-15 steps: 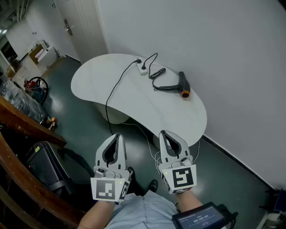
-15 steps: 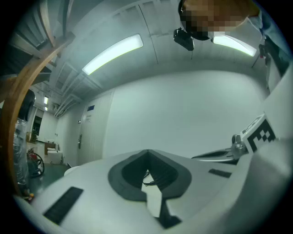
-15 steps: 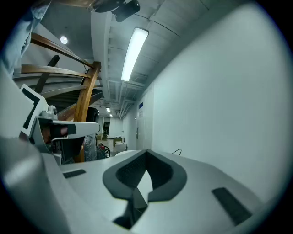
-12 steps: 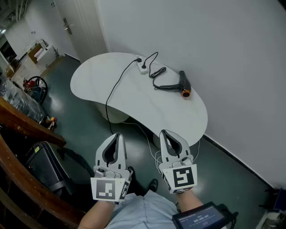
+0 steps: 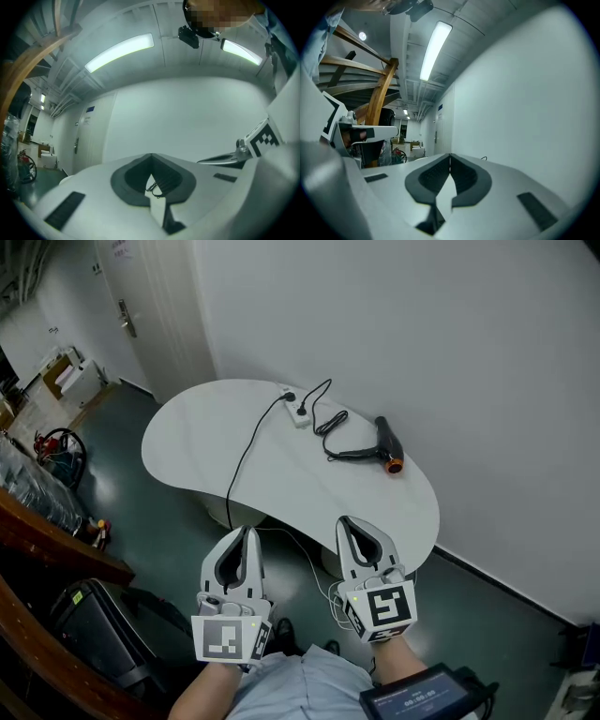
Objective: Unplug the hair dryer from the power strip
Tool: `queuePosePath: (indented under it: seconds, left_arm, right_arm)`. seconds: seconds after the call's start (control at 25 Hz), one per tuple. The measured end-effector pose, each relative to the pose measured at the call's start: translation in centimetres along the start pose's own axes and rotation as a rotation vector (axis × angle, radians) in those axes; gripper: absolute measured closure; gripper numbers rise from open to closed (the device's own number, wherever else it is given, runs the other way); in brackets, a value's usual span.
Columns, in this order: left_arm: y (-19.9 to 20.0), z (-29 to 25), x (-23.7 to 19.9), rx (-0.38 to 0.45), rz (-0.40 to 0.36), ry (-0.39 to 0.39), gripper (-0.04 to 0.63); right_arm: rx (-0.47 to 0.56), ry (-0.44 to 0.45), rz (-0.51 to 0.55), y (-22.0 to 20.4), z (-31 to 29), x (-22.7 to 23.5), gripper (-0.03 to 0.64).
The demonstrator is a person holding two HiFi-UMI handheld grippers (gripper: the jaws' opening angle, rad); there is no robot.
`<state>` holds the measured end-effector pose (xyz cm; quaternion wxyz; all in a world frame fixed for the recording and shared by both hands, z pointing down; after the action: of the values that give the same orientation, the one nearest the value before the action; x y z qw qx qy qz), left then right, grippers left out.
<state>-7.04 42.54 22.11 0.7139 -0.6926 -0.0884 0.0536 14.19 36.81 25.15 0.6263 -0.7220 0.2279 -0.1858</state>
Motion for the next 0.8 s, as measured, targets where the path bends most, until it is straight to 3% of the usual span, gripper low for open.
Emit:
queuePosePath:
  seconds: [0.32,0.8]
  left_arm:
    - [0.6,-4.4,-5.9,0.009,0.011,-0.053,0.597]
    - [-1.7,-11.7,-8.2,-0.063,0.017,-0.085,0.597]
  right_arm:
    - [-0.012,-0.089,0.005,2.4,-5.9,-0.7,0.615]
    - [-0.050,-0.119,-0.020,1.9,-13.0,2.9,0.615]
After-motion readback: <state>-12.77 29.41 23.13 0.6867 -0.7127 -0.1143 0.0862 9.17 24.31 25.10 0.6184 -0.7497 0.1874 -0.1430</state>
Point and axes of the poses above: the fingertips, and each gripper's own axes: z backward along the fingers, x to its right, y out of its top, the point moved 10 cm from there along z, backward along the fingers, and after that the axes turned 6 degrees about -x, right-handed, at the moved point
